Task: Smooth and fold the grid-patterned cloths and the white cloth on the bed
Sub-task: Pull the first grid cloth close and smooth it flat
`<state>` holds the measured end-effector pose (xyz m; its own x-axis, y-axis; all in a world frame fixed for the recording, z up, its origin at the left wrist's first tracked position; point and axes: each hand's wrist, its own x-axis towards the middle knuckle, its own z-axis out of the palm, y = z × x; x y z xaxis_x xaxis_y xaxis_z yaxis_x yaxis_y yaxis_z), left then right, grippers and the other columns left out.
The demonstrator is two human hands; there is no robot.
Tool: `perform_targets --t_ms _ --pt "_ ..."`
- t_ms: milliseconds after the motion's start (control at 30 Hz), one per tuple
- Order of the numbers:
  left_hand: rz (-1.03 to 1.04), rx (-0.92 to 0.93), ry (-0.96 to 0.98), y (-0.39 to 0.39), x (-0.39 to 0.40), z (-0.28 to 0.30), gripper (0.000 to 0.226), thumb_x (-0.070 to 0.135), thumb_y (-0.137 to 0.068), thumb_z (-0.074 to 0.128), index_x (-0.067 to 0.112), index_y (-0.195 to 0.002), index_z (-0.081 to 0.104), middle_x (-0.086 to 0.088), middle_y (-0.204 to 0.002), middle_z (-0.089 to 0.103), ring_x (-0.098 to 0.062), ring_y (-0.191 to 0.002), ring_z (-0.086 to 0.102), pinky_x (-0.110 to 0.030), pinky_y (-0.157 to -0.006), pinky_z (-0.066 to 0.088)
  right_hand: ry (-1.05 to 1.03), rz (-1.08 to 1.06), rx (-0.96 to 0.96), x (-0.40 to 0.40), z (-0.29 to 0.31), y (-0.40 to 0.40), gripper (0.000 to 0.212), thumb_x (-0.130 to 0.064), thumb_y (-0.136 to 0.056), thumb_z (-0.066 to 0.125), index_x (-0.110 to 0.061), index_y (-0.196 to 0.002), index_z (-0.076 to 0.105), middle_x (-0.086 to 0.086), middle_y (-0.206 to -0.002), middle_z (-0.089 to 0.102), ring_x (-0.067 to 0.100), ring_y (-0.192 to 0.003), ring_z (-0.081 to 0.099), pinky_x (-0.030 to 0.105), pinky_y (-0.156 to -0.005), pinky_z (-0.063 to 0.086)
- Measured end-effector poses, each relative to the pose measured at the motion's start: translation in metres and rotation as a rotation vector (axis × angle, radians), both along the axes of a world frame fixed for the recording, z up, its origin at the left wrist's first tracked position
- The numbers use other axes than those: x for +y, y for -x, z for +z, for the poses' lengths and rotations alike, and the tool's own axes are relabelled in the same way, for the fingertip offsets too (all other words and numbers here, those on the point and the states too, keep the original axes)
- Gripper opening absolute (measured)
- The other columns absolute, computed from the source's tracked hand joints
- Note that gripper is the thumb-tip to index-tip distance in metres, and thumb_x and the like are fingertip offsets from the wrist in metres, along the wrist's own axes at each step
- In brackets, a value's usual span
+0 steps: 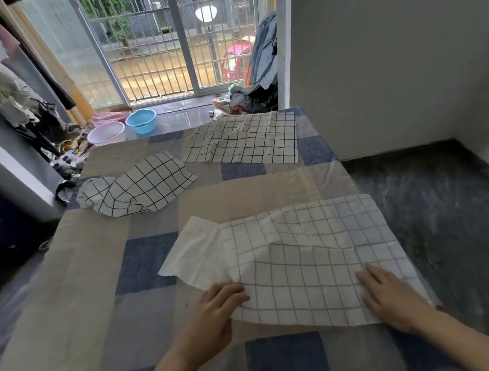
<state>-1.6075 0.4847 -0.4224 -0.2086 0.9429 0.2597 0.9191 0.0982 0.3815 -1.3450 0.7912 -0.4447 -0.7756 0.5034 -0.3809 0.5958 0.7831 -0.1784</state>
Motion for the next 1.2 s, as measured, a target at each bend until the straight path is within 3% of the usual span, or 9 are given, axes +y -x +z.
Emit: perform_targets --t_ms 100,233,533,700,767,867,967,1100,1200 --pt "0.24 -0.189 -0.013 0.008 -0.031 -0.007 0.057 0.002 -0.074 0.04 0.026 -0.122 0.056 0.009 -0.128 0.054 -0.01 -0.12 0.046 -0.033 -0.102 0.043 -0.039 0.028 -0.076 -0.002 -0.004 -0.004 0.063 -0.045 -0.1 0.029 -0.023 -0.153 0.004 0.002 -0.162 -0.005 0.02 -0.148 0.004 0.036 -0.118 0.016" --pt "0.571 -0.337 0.0 0.012 -0.048 -0.017 0.063 -0.011 -0.077 0.052 0.036 -0.12 0.048 0.008 -0.128 0.05 -0.014 -0.114 0.048 -0.045 -0.095 0.049 0.006 0.062 -0.172 -0.002 -0.005 -0.007 0.07 -0.049 -0.1 0.023 -0.021 -0.151 -0.016 -0.002 -0.154 -0.029 0.017 -0.147 -0.017 0.036 -0.118 -0.001" --pt "0.03 -0.094 0.118 -0.044 0.079 -0.021 0.049 0.023 -0.095 0.041 0.024 -0.144 0.036 0.003 -0.161 0.013 -0.012 -0.149 0.006 -0.036 -0.121 0.011 0.031 0.006 -0.162 -0.007 -0.009 -0.018 0.07 -0.055 -0.098 0.022 -0.03 -0.15 -0.019 0.0 -0.153 -0.035 0.017 -0.145 -0.024 0.04 -0.118 -0.003" --pt "0.051 -0.051 0.187 -0.079 0.157 -0.031 0.053 0.035 -0.102 0.026 0.03 -0.153 0.016 0.007 -0.162 -0.008 -0.008 -0.147 -0.017 -0.038 -0.12 -0.008 0.024 -0.041 -0.21 -0.002 -0.011 -0.035 0.069 -0.056 -0.097 0.024 -0.037 -0.149 -0.017 -0.007 -0.151 -0.032 0.018 -0.147 -0.016 0.045 -0.118 0.003" --pt "0.127 -0.042 0.234 -0.08 0.169 -0.041 0.054 0.039 -0.102 0.021 0.031 -0.154 0.01 0.008 -0.161 -0.013 -0.011 -0.147 -0.018 -0.04 -0.119 -0.011 -0.034 -0.041 -0.135 0.002 -0.008 -0.031 0.063 -0.053 -0.093 0.021 -0.037 -0.152 0.005 -0.001 -0.161 -0.006 0.023 -0.149 0.005 0.046 -0.117 0.016" --pt "0.182 -0.003 0.351 -0.084 0.169 -0.071 0.058 0.047 -0.1 0.022 0.032 -0.154 0.009 0.006 -0.162 -0.012 -0.02 -0.149 -0.008 -0.048 -0.115 -0.006 -0.179 -0.114 0.047 0.008 0.0 -0.003 0.06 -0.046 -0.086 0.022 -0.025 -0.136 0.048 0.01 -0.146 0.044 0.027 -0.133 0.042 0.046 -0.108 0.034" --pt "0.178 0.047 0.415 -0.088 0.17 -0.089 0.065 0.055 -0.095 0.031 0.033 -0.154 0.014 0.003 -0.163 0.003 -0.024 -0.149 0.004 -0.054 -0.112 0.007 -0.133 -0.08 0.25 0.018 -0.007 0.045 0.06 -0.043 -0.092 0.02 -0.019 -0.146 0.035 0.008 -0.154 0.031 0.022 -0.143 0.025 0.042 -0.116 0.021" --pt "0.18 0.056 0.404 -0.087 0.172 -0.09 0.072 0.057 -0.088 0.041 0.033 -0.153 0.022 0.002 -0.162 0.013 -0.024 -0.149 0.01 -0.053 -0.11 0.012 -0.109 -0.041 0.185 0.036 -0.039 0.078 0.062 -0.05 -0.095 0.017 -0.032 -0.153 0.001 -0.005 -0.162 -0.003 0.01 -0.147 -0.01 0.042 -0.119 -0.006" --pt "0.191 0.074 0.409 -0.086 0.174 -0.087 0.073 0.057 -0.085 0.043 0.034 -0.151 0.025 0.003 -0.162 0.016 -0.023 -0.149 0.012 -0.052 -0.111 0.011 -0.142 -0.052 0.203 0.041 -0.056 0.076 0.065 -0.052 -0.094 0.023 -0.035 -0.152 0.001 -0.008 -0.162 -0.001 0.011 -0.148 -0.007 0.043 -0.118 -0.005"
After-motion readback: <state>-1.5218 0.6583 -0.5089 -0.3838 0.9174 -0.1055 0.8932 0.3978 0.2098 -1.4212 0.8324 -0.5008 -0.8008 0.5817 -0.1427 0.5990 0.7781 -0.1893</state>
